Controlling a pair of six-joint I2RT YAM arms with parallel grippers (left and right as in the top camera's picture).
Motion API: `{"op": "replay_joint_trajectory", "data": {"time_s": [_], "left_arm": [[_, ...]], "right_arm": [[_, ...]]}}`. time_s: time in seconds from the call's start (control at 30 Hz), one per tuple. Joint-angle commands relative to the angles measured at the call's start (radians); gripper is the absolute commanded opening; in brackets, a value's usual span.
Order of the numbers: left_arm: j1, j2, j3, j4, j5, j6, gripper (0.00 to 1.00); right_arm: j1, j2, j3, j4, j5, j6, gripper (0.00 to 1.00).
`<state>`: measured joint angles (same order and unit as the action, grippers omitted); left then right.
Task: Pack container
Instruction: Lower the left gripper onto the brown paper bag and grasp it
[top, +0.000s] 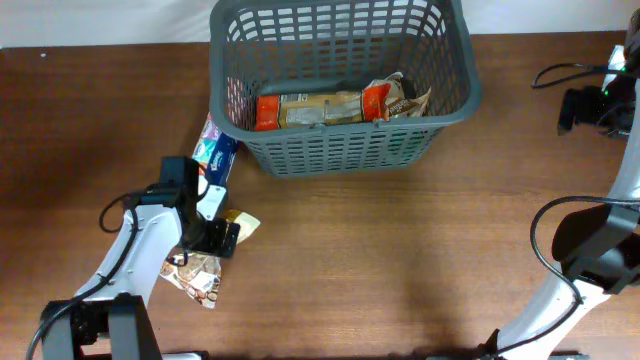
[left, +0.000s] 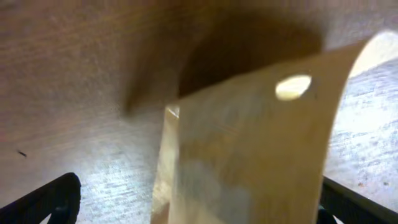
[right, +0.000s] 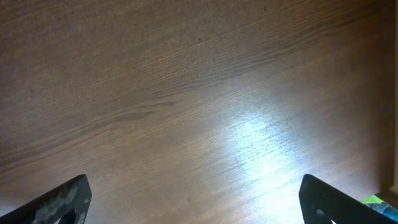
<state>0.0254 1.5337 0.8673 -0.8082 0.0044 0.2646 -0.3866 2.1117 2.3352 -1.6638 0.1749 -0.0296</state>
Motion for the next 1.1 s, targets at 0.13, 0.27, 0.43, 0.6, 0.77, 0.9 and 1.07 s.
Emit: {"op": "replay_joint_trajectory", "data": {"time_s": [0.13, 0.27, 0.43, 0.6, 0.77, 0.9, 1.07], "left_arm": [[-0.003, 0.006, -0.006, 0.008, 0.063, -0.01, 0.99], [-0.003, 0.006, -0.014, -0.001, 0.063, -0.01, 0.99], [-0.003, 0.006, -0.057, 0.008, 0.05, -0.01, 0.99], [-0.003, 0.006, -0.081, 0.037, 0.048, -0.01, 0.99], [-0.003, 0.006, -0.081, 0.042, 0.032, -0.01, 0.78], [-0.003, 0.006, -0.081, 0.055, 0.014, -0.01, 0.45], [-0.003, 0.006, -0.081, 0.06, -0.025, -0.01, 0.02]], "right_arm": [[-0.001, -0.006, -0.005, 0.003, 0.013, 0.009, 0.99], [-0.001, -0.006, -0.005, 0.003, 0.013, 0.009, 0.99], [-0.001, -0.006, -0.005, 0.003, 0.013, 0.009, 0.98], [-0.001, -0.006, -0.005, 0.003, 0.013, 0.009, 0.99], [-0.001, -0.006, -0.005, 0.003, 0.013, 0.009, 0.99], [-0.001, -0.006, -0.005, 0.003, 0.013, 0.009, 0.99], [-0.001, -0.006, -0.005, 0.003, 0.013, 0.009, 0.98]]}}
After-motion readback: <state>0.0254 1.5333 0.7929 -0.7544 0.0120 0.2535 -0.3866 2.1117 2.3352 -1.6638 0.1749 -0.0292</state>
